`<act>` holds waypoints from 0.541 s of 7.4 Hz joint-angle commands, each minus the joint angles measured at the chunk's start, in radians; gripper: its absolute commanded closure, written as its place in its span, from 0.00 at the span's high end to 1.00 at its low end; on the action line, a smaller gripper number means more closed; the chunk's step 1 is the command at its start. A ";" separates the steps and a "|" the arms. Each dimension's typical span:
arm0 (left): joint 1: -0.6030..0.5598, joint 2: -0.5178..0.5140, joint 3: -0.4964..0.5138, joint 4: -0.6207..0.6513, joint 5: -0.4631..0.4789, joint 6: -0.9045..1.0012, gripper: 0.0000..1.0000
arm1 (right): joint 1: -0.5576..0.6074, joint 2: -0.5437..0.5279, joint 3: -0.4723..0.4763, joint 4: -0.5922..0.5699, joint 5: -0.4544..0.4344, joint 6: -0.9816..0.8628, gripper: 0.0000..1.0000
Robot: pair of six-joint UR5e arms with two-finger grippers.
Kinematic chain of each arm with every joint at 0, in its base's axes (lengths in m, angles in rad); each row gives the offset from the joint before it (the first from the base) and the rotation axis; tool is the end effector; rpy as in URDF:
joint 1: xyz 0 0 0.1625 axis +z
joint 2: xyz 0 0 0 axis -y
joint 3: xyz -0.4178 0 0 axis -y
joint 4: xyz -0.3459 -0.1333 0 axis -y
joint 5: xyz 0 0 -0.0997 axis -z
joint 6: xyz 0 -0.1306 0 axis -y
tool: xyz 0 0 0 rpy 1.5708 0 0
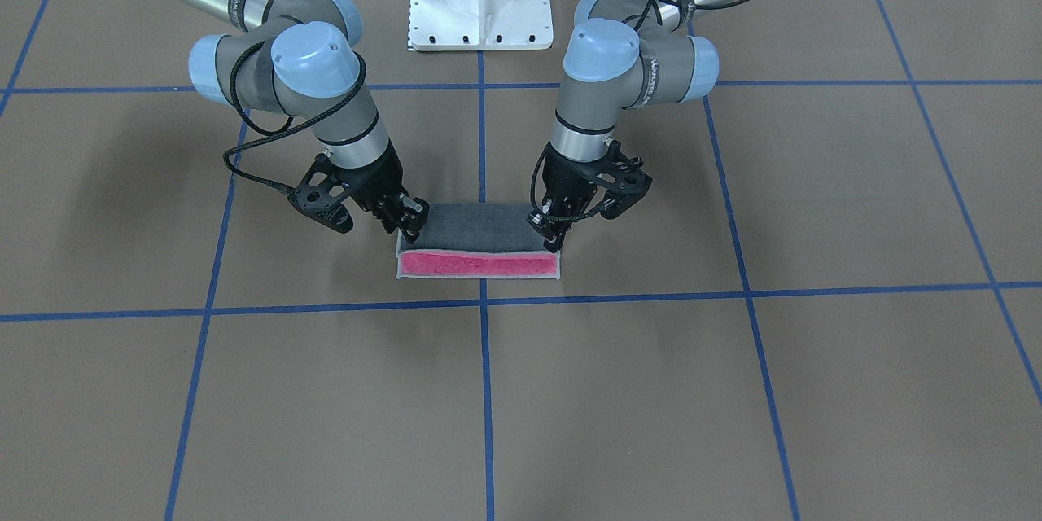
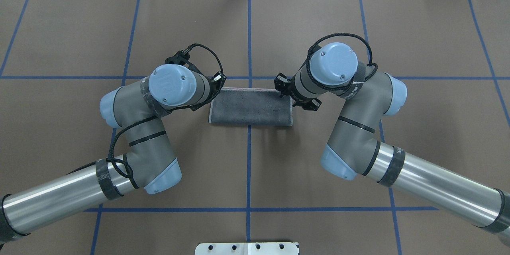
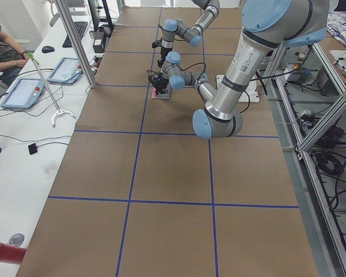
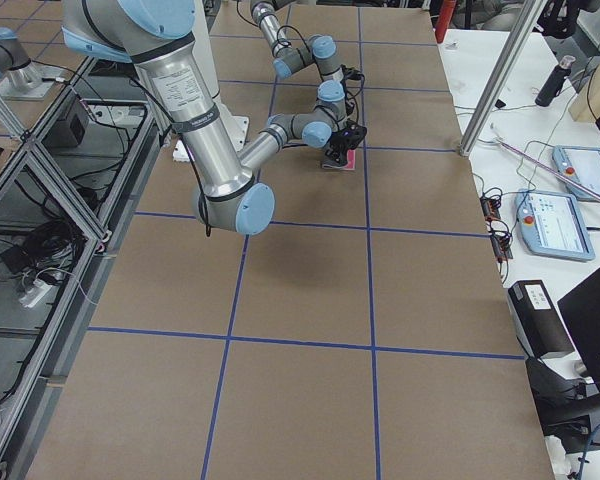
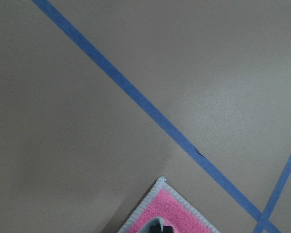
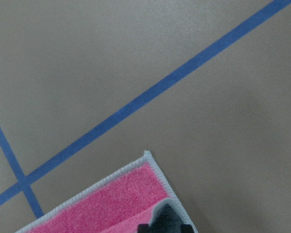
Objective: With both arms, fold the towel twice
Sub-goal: 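Release the folded edge and raise both grippers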
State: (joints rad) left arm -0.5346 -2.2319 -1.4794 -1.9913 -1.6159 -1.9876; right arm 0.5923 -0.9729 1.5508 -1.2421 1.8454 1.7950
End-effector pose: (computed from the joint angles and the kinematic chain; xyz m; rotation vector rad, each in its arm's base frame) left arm 0.5474 -0.4722 0.2939 0.0176 1.0246 -0.8478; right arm -0.5140 -0.4638 0.3179 -0.0879 -0.9488 0.6308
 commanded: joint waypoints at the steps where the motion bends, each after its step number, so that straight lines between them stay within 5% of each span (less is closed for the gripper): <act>1: -0.018 0.000 0.019 -0.032 -0.001 -0.002 1.00 | 0.009 0.016 -0.017 0.001 0.001 0.001 0.79; 4: -0.022 0.000 0.013 -0.069 -0.007 0.001 1.00 | 0.004 -0.009 0.033 0.001 0.009 0.020 0.81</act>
State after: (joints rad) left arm -0.5557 -2.2319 -1.4627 -2.0535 -1.6198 -1.9892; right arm 0.6005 -0.9644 1.5544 -1.2410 1.8503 1.8071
